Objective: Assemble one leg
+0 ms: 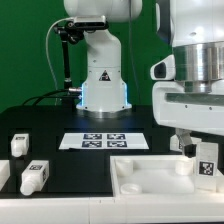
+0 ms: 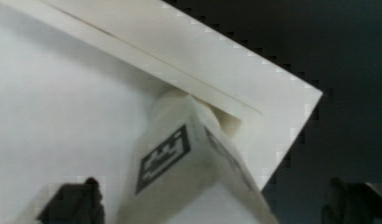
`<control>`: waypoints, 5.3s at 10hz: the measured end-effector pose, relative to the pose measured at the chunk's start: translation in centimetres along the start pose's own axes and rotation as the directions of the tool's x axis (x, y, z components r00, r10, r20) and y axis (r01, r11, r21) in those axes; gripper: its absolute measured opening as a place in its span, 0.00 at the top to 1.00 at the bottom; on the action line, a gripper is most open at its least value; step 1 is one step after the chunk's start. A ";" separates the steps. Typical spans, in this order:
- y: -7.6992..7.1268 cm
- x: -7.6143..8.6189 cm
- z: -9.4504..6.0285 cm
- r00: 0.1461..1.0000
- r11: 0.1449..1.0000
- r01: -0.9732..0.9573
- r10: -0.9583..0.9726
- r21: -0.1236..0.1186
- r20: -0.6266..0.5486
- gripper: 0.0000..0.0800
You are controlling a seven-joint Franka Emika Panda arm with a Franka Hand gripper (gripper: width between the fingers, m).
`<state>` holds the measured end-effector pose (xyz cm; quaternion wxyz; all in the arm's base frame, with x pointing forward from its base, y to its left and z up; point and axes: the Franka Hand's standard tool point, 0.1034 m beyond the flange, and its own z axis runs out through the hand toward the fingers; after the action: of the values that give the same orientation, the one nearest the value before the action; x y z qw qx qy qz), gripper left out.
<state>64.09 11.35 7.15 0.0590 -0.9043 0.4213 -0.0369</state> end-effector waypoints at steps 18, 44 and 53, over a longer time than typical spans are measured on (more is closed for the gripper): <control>-0.6 -0.6 0.5 0.627 0.627 -0.779 0.779 -0.006 0.003 0.64; 1.0 1.1 0.1 0.697 0.697 -0.717 0.716 -0.017 -0.034 0.64; 1.2 0.8 0.0 0.985 0.981 0.174 -0.173 -0.080 0.016 0.19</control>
Offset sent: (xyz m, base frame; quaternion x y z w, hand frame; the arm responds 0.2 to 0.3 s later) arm 0.0000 0.0000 0.0000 0.0000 0.0000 -0.1938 0.9810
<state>63.73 9.95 7.01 0.0208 -0.9394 0.3416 -0.0208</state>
